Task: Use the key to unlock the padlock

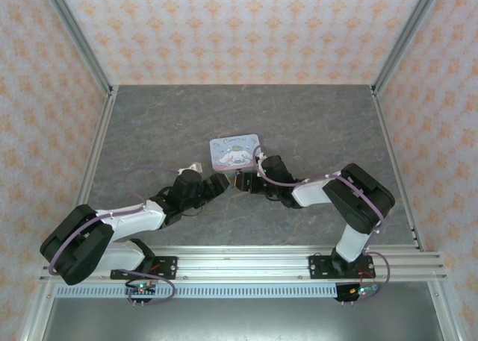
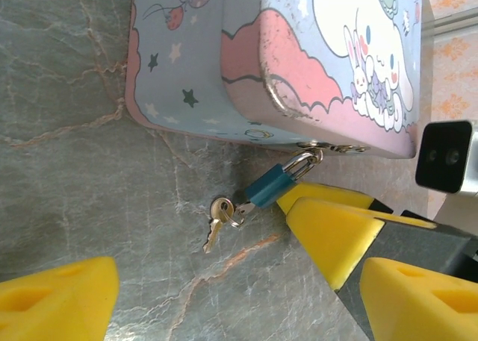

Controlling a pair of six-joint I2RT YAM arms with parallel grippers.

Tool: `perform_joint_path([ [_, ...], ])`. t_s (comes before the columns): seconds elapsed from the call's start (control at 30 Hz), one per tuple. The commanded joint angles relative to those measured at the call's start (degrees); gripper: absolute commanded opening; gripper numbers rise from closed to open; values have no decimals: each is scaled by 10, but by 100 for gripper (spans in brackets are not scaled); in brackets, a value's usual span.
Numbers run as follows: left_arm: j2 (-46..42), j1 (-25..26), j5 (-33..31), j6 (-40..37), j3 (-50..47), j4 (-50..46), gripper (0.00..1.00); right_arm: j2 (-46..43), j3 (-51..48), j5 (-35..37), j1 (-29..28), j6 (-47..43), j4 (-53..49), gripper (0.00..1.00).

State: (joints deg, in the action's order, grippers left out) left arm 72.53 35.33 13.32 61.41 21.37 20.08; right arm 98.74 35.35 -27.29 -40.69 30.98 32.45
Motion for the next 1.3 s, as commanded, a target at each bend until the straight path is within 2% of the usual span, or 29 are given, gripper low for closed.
perform_joint_path([
  [0.0, 1, -4, 1, -9, 12, 17, 84, 1, -28, 27, -11, 25, 1, 53],
  [0.47, -3, -4, -6, 0, 3, 27, 84, 64, 6, 51, -40, 46, 44, 50],
  [0.6, 0, -4, -6, 2, 3, 28, 84, 81, 12, 55, -47, 53, 56, 46],
  [0.77, 3, -4, -4, 2, 1, 30, 84, 95, 7, 71, -50, 62, 71, 35],
  [0.93, 2, -4, -4, -1, -3, 31, 84, 88, 1, 92, -50, 64, 66, 15],
  [1.03, 3, -4, -3, -6, -3, 29, 84, 82, 3, 96, -48, 63, 57, 8],
  [1.27, 12, -4, 2, -26, 4, 13, 84, 63, 2, 74, -34, 60, 46, 0],
])
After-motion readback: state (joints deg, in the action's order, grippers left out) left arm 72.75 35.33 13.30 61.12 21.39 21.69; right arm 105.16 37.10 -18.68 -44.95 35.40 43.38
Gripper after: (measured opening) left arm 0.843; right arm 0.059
